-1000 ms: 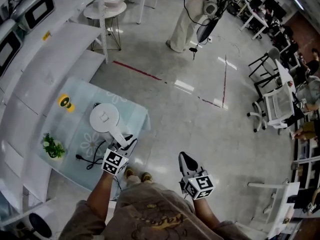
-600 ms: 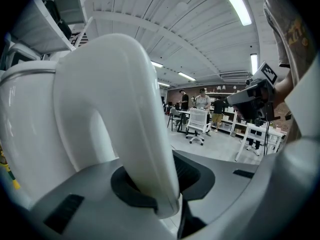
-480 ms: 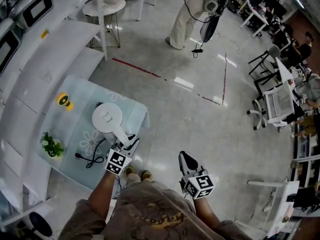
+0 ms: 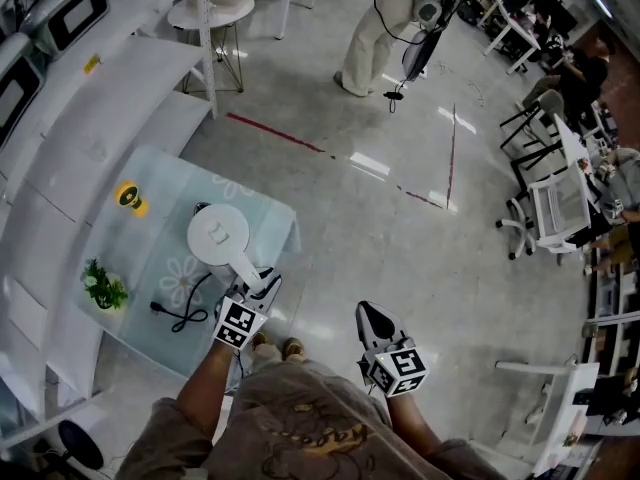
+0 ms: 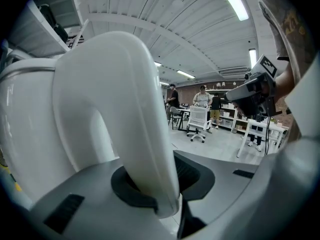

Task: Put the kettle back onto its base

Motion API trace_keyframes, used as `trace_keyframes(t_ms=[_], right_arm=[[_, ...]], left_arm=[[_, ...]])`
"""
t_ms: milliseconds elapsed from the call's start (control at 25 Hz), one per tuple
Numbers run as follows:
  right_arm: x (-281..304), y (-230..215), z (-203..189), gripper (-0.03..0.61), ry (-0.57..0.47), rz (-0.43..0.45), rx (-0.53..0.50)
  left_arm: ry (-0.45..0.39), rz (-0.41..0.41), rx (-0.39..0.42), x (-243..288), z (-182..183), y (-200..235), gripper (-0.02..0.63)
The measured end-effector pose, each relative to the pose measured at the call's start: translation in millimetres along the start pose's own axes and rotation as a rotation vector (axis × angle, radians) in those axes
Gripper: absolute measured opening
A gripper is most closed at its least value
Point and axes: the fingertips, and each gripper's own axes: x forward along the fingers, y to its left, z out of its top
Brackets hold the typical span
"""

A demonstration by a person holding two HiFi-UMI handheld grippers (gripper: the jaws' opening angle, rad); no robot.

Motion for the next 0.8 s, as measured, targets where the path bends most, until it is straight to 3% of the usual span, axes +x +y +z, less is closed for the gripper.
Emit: trace_keyframes(t_ms=[800], right_arm=[[-25,-7,-17,0.002,0.014,-0.021,0.014]], left_arm=[[0.009,0.003,0.008,2,-17,-27,0.091]])
